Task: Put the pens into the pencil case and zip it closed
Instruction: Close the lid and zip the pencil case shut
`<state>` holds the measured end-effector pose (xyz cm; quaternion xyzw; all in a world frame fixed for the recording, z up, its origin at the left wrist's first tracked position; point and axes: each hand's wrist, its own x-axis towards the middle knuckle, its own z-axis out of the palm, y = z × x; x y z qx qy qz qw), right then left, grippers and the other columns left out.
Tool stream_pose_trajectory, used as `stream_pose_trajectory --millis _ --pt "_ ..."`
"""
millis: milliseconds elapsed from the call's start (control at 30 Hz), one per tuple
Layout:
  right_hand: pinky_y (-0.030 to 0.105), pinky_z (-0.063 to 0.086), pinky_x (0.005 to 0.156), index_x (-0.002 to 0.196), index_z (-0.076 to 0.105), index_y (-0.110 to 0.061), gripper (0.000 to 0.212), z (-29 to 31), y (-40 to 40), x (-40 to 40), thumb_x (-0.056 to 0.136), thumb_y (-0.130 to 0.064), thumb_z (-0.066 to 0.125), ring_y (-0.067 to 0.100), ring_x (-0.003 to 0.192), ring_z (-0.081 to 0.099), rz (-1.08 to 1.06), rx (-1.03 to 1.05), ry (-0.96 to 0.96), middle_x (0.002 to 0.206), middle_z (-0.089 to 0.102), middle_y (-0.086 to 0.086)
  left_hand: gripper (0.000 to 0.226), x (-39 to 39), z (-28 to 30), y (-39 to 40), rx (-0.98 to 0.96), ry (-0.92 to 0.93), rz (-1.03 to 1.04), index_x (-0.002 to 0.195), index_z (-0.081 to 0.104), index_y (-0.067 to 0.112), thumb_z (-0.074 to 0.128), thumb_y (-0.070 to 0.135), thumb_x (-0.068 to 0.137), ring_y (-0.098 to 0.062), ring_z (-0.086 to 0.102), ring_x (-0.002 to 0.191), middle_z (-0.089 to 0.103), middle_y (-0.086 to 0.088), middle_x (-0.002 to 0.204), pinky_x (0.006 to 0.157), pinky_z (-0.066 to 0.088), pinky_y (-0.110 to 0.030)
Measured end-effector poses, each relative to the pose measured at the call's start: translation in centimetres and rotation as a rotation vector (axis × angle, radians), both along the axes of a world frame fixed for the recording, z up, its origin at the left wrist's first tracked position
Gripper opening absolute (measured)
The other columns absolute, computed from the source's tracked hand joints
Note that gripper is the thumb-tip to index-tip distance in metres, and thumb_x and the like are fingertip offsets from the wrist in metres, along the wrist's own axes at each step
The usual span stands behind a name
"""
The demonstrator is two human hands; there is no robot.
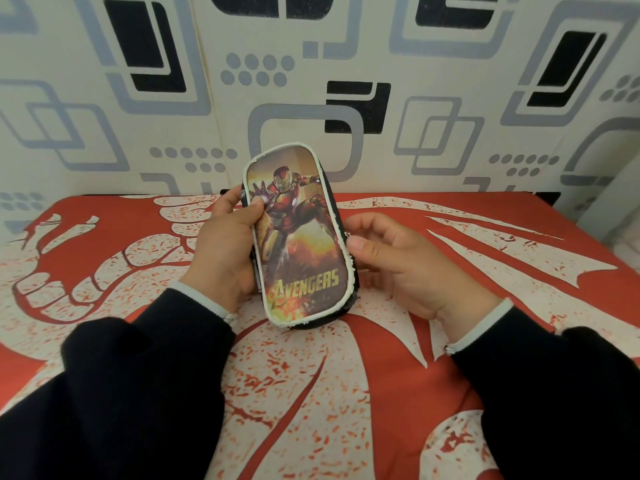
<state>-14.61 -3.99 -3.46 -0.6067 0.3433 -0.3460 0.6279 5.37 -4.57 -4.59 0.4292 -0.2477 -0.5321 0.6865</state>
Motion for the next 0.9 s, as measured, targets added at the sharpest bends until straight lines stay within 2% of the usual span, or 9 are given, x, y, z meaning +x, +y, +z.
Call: stream_pose_trajectory --millis 100,233,367,500,633,700,800,833,900 --pt "0.034 0.052 0.073 0.119 0.047 -0.016 0.057 -0.2 0.0 0.1 0.068 -0.023 0.073 0.017 0.085 0.066 0.033 0.008 0.026 0.102 0.067 0.003 0.035 -0.1 0.3 0.2 -0.042 0.022 0.015 0.123 0.051 0.019 0.051 0.010 0.089 -0.023 0.072 0.073 0.075 -0.007 0.089 0.052 0.056 -0.036" --pt "0.040 0.053 0.086 0.125 0.042 -0.022 0.064 -0.3 0.1 0.0 0.069 -0.009 0.070 0.029 0.101 0.065 0.058 -0.027 0.053 0.111 0.068 0.012 0.040 -0.4 0.8 0.5 -0.106 0.029 0.007 0.128 0.046 0.014 0.052 0.011 0.088 -0.027 0.070 0.085 0.070 -0.013 0.105 0.061 0.057 -0.039" --pt "0.032 0.055 0.078 0.125 0.043 -0.017 0.061 -0.4 -0.3 0.1 0.073 0.007 0.063 0.023 0.088 0.067 -0.011 0.004 -0.095 0.099 0.069 0.012 0.037 -1.0 1.0 0.8 -0.158 -0.062 -0.140 0.127 0.049 0.010 0.046 0.018 0.091 -0.029 0.066 0.098 0.065 -0.016 0.116 0.075 0.057 -0.040" --pt "0.029 0.056 0.070 0.122 0.045 -0.016 0.057 -0.6 -0.5 0.0 0.072 0.004 0.064 0.021 0.082 0.070 -0.040 0.043 -0.152 0.086 0.074 0.004 0.033 -1.4 0.9 1.0 -0.085 -0.144 -0.176 0.115 0.060 0.007 0.045 0.025 0.091 -0.026 0.068 0.092 0.070 -0.012 0.102 0.081 0.055 -0.042" --pt "0.033 0.056 0.079 0.121 0.047 -0.013 0.052 -0.9 -0.7 0.0 0.074 0.001 0.065 0.025 0.094 0.068 -0.064 0.055 -0.104 0.105 0.069 0.011 0.031 -1.6 0.8 1.2 -0.131 -0.136 -0.206 0.089 0.068 0.012 0.041 0.026 0.093 -0.014 0.072 0.073 0.076 0.000 0.076 0.060 0.057 -0.029" --pt "0.035 0.055 0.084 0.119 0.051 -0.013 0.049 -1.1 -0.8 0.0 0.074 -0.001 0.066 0.024 0.097 0.067 -0.079 0.044 -0.077 0.109 0.068 0.010 0.034 -1.8 0.9 1.3 -0.156 -0.106 -0.234 0.087 0.067 0.012 0.038 0.027 0.094 -0.011 0.072 0.070 0.076 0.002 0.074 0.054 0.055 -0.023" --pt "0.030 0.054 0.083 0.113 0.057 -0.017 0.042 -1.4 -1.1 -0.1 0.074 -0.003 0.067 0.019 0.097 0.068 -0.078 -0.003 -0.036 0.106 0.070 0.005 0.032 -1.9 0.9 1.4 -0.150 -0.072 -0.215 0.090 0.069 0.018 0.039 0.029 0.094 -0.012 0.071 0.083 0.077 0.002 0.085 0.063 0.058 -0.028" --pt "0.028 0.054 0.082 0.110 0.059 -0.019 0.039 -1.4 -1.2 -0.1 0.074 -0.004 0.067 0.018 0.096 0.068 -0.071 -0.020 -0.025 0.105 0.071 0.004 0.029 -1.9 1.0 1.4 -0.131 -0.060 -0.192 0.103 0.065 0.019 0.041 0.029 0.094 -0.016 0.069 0.094 0.075 -0.001 0.099 0.073 0.058 -0.034" --pt "0.026 0.054 0.080 0.106 0.061 -0.022 0.036 -1.6 -1.3 -0.1 0.074 -0.006 0.067 0.018 0.096 0.068 -0.053 -0.037 -0.010 0.103 0.072 0.002 0.042 -1.9 1.2 1.5 -0.085 -0.040 -0.165 0.132 0.044 0.019 0.044 0.032 0.092 -0.023 0.058 0.115 0.060 -0.008 0.128 0.093 0.049 -0.044"
